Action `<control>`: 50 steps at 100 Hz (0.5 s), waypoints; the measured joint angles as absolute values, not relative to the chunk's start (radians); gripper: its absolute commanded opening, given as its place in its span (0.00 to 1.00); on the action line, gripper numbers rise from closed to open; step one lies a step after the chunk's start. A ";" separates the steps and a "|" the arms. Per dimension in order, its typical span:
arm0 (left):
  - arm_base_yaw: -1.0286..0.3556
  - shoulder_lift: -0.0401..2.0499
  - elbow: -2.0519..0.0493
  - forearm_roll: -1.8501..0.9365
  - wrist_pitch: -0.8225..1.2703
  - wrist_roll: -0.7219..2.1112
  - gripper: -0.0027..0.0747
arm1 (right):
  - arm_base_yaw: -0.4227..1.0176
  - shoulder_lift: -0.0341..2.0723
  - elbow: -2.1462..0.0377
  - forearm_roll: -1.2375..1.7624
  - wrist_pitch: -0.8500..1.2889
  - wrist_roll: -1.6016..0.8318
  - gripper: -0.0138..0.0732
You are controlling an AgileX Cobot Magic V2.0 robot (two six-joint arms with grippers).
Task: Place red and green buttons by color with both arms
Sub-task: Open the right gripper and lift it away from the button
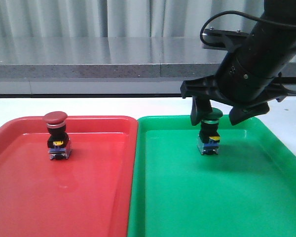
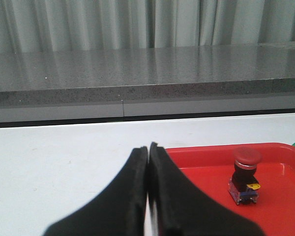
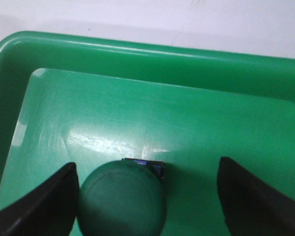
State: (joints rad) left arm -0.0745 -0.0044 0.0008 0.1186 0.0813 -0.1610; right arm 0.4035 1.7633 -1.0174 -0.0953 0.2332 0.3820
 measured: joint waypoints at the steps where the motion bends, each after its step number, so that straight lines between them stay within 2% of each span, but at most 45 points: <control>1: -0.074 -0.004 0.001 0.119 0.081 -0.161 0.01 | 0.404 1.763 -1.017 -0.095 0.233 0.382 0.86; 29: -0.074 -0.004 0.001 0.119 0.081 -0.161 0.01 | 0.404 1.757 -1.017 -0.095 0.237 0.382 0.86; 50: -0.074 -0.004 0.001 0.119 0.081 -0.161 0.01 | 0.404 1.659 -1.017 -0.095 0.239 0.382 0.86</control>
State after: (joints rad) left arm -0.0745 -0.0044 0.0008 0.1186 0.0813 -0.1610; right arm 0.4035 1.6593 -1.0174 -0.0953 0.2393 0.3820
